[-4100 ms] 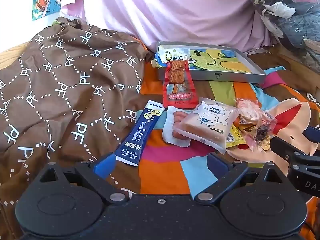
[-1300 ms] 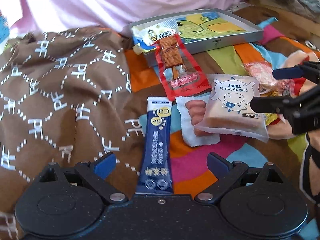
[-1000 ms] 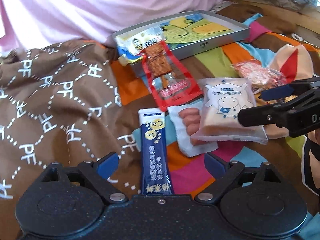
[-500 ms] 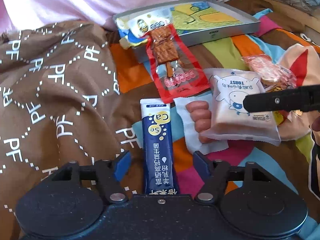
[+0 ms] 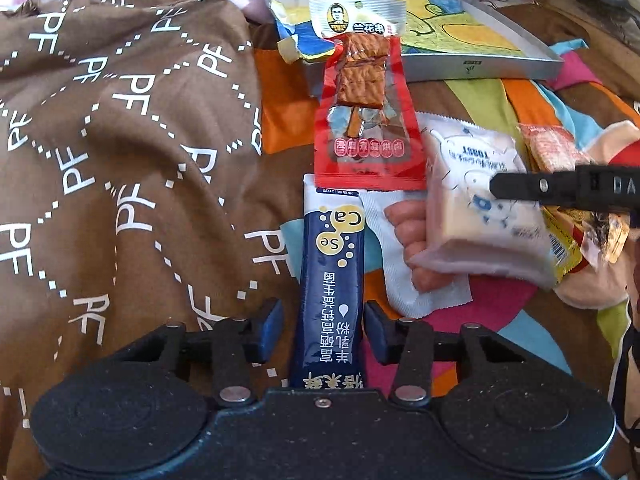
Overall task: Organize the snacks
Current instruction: 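Grasp the blue milk stick with the left tool while the right tool grasps the toast bag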
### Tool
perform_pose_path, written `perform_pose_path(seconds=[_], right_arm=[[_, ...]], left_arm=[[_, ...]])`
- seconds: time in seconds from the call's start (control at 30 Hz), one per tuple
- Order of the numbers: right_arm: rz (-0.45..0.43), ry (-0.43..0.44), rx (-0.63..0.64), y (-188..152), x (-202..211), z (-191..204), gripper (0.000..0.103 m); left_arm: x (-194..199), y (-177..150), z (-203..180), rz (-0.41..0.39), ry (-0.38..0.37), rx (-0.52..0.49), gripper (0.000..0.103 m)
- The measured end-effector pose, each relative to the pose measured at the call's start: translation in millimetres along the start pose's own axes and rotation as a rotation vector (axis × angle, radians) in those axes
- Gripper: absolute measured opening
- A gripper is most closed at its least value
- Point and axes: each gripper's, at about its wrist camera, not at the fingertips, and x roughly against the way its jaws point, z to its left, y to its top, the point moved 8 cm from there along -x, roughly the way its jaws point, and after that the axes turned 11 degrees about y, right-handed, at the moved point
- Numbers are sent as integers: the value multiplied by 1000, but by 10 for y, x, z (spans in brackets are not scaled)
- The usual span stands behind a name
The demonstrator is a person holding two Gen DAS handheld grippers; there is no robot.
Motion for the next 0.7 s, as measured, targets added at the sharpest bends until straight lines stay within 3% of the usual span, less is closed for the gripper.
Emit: perform_pose_path(seconds=[0.2,0.27,0.33,0.5,0.6,0.7], right_arm=[[0,68,19,-31,68,175,41],[20,85,9,-40,62,211,46],[43,89,-6,-79,60,213,57],[115,77,-95,-221,55,123,59],[125,96,-175,-281,12,65,60],[124,117,-179,-325,-48,111,62]], left_arm=[[34,-29,-2,3,-16,29,38],[51,-45,-5,2,-18,32,37],[70,-67,1,1,-21,38,36],[87,-85,10,0,-17,50,35],[103,-88,29,6,-22,70,34],[115,-78,49,23,-34,111,33]])
